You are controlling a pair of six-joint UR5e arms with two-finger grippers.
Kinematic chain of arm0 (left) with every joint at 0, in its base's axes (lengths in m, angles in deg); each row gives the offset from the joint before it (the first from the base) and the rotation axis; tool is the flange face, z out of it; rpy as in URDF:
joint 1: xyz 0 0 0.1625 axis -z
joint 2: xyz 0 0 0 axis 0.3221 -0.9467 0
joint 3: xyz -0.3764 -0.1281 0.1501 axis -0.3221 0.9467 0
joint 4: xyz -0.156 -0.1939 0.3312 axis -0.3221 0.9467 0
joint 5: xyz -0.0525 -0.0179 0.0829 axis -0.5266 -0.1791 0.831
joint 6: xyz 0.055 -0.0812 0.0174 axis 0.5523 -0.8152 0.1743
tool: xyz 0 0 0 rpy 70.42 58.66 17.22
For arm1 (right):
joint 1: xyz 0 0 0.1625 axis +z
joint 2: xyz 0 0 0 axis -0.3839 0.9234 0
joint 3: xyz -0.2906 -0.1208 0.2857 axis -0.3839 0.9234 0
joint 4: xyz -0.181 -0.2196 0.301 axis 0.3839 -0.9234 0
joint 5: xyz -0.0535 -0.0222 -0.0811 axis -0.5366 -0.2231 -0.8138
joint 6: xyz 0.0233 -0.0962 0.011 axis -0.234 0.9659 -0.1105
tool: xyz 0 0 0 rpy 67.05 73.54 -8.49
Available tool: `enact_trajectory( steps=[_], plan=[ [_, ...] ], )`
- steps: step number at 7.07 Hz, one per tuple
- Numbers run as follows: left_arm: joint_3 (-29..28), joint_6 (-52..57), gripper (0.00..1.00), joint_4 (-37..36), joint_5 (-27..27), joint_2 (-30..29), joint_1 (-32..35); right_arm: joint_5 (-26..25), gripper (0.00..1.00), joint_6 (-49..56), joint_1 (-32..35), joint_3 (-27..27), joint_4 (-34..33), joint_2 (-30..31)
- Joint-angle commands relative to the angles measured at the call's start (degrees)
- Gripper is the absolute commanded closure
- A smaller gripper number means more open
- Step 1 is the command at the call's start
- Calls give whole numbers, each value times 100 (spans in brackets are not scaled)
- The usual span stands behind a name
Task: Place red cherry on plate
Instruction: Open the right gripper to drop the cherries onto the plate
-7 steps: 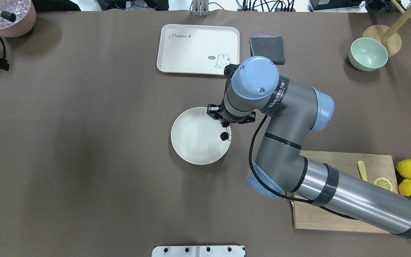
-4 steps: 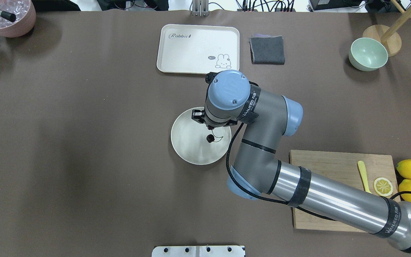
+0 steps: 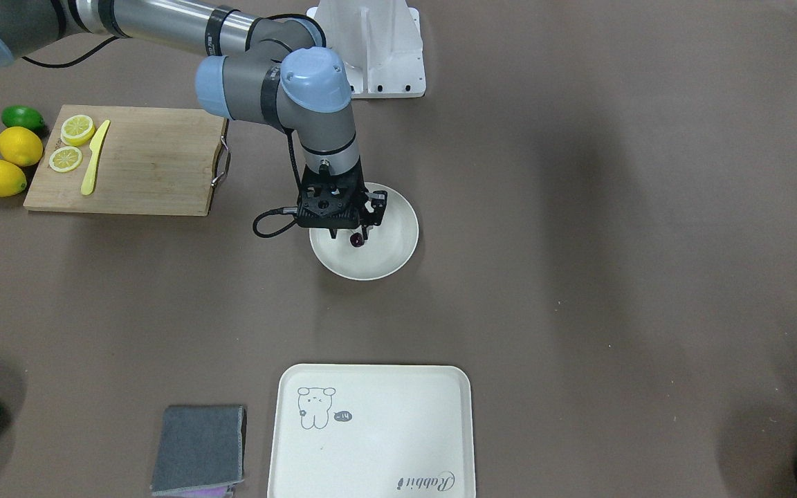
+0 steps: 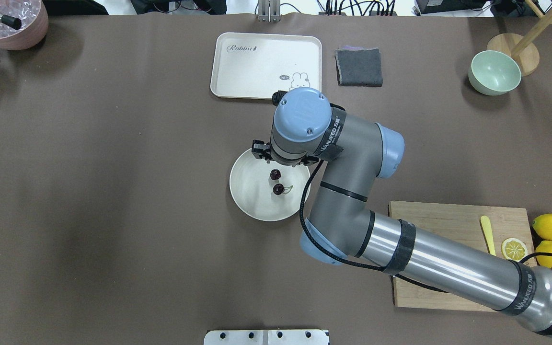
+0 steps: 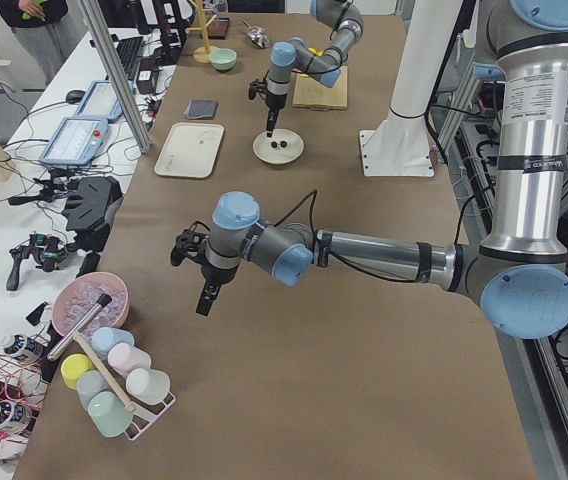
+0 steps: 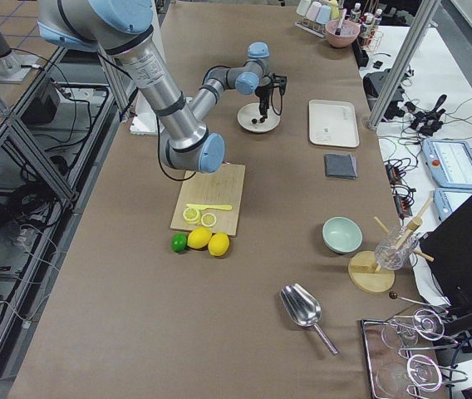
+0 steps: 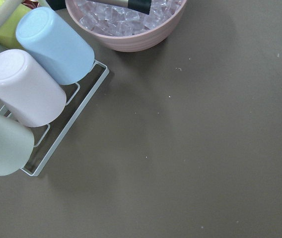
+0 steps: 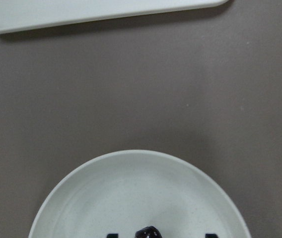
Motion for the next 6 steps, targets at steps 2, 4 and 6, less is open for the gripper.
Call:
enact_trajectory(
  steps=[2,4,6],
  plan=[
    [-246,695,2,-19,-391,81,453,1466,0,1777,1861,-1549,-1743,939],
    [-185,695,2,7,-926,282,654,2285,0,5053,3646,-2223,-1960,2967],
    [-45,695,2,-620,-1113,144,751,2832,0,7097,5159,-1752,-1986,3843]
  ],
)
